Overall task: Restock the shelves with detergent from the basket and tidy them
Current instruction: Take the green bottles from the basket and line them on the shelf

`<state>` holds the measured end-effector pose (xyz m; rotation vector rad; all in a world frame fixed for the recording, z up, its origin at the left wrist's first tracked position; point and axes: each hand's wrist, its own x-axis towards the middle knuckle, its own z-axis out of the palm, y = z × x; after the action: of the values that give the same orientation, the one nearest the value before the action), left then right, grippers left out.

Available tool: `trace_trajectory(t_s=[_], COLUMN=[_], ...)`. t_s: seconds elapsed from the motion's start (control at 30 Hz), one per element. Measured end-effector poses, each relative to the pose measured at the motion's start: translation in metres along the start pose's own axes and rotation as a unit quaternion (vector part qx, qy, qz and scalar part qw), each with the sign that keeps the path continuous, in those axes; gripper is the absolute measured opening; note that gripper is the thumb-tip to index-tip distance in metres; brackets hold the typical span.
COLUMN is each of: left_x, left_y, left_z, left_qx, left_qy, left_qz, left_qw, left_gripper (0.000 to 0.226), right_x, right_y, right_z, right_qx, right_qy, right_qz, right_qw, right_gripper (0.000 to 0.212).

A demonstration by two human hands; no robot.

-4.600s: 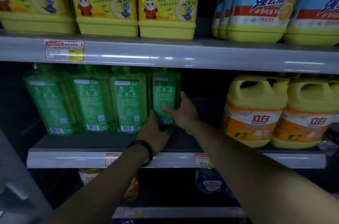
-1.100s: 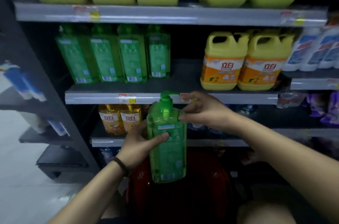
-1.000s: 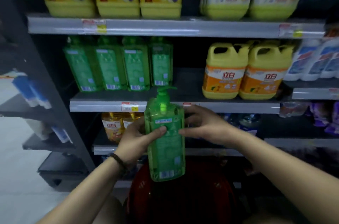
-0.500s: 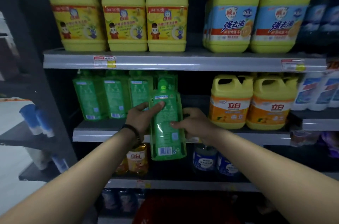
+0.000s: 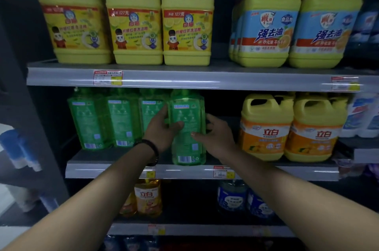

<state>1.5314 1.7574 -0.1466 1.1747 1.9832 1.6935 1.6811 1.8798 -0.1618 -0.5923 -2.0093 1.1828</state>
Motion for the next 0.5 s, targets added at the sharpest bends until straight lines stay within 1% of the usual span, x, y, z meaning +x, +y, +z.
trace_trajectory(t_s=[0.03, 0.07, 0.13, 0.2, 0.27, 0.33, 0.4, 0.5], left_x=[0.002, 0.003, 0.005, 0.002, -0.001, -0.001, -0.002, -0.005], left_y=[-0.001, -0.003, -0.008, -0.011, -0.019, -0.031, -0.038, -0.042], left_z=[0.001, 0.002, 0.005, 0.007, 0.01, 0.013, 0.018, 0.025], left_qx=[0.038, 0.077, 0.138, 0.163, 0.172, 0.176, 0.162, 0.128], left_qy=[0.005, 0.017, 0.057, 0.107, 0.132, 0.141, 0.148, 0.146], left_qz=[0.003, 0.006, 0.023, 0.059, 0.098, 0.123, 0.126, 0.107], left_qw=[0.999, 0.997, 0.989, 0.979, 0.971, 0.967, 0.967, 0.975], left_gripper=[0.084, 0.087, 0.084, 0.08, 0.078, 0.08, 0.083, 0.085], right_x=[0.002, 0.003, 0.008, 0.015, 0.019, 0.022, 0.022, 0.023], right_y=[0.005, 0.009, 0.015, 0.02, 0.024, 0.029, 0.033, 0.041], right_z=[0.004, 0.007, 0.013, 0.017, 0.022, 0.027, 0.033, 0.038], right_qx=[-0.003, -0.007, -0.011, -0.013, -0.021, -0.037, -0.04, -0.062], right_qy=[0.005, 0.008, 0.014, 0.014, 0.021, 0.028, 0.033, 0.042], right_qz=[-0.008, -0.015, -0.026, -0.028, -0.029, -0.036, -0.045, -0.051], right_qw=[1.0, 1.0, 0.999, 0.999, 0.999, 0.998, 0.998, 0.996], right_gripper=[0.058, 0.058, 0.057, 0.053, 0.049, 0.051, 0.058, 0.071])
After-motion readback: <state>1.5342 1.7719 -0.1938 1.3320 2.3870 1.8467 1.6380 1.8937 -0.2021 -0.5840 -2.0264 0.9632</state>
